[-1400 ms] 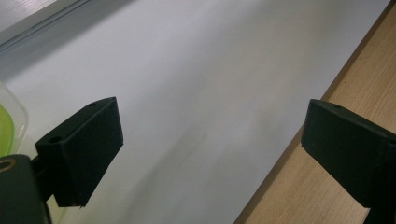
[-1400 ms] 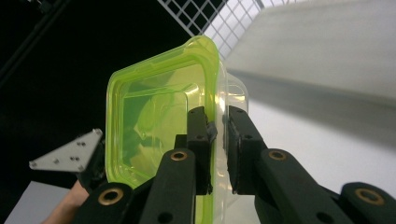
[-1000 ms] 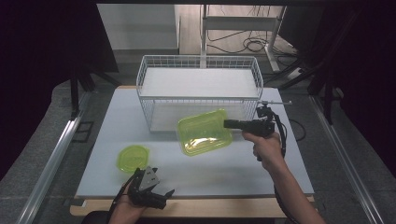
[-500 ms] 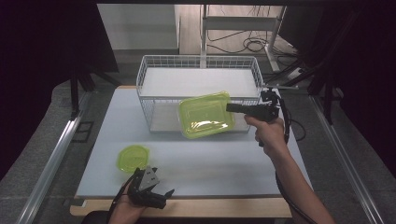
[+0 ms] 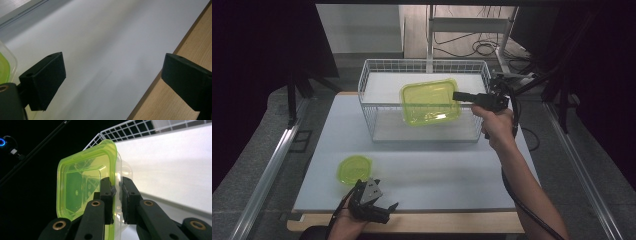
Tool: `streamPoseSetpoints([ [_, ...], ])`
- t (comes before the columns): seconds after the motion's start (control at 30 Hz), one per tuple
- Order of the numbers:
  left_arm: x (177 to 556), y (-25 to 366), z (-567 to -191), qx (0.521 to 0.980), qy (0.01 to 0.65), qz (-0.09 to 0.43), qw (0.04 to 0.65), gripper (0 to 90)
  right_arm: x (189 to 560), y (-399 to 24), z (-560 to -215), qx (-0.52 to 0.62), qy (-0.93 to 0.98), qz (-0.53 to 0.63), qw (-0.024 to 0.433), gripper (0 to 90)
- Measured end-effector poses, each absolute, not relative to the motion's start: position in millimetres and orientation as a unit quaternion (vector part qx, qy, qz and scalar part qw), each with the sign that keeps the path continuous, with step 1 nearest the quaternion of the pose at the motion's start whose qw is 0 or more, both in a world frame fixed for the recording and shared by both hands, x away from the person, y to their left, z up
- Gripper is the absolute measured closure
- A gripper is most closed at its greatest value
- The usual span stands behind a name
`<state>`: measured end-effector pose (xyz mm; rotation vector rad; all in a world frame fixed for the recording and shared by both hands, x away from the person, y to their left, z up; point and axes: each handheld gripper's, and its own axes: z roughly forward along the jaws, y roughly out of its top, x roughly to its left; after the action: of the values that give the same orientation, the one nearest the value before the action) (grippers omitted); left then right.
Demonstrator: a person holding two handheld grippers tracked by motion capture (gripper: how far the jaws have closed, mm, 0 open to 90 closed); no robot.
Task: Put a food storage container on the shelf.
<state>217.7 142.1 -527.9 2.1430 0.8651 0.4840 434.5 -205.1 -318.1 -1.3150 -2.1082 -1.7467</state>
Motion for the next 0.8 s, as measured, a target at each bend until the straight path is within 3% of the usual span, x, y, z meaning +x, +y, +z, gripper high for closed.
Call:
streamPoseSetpoints([
  [0.8,217,140,-528,0.843,0.333,0.192,0.376,5.7,477,-185,-303,-0.486,-0.67,-0.562,0.003,80.5],
])
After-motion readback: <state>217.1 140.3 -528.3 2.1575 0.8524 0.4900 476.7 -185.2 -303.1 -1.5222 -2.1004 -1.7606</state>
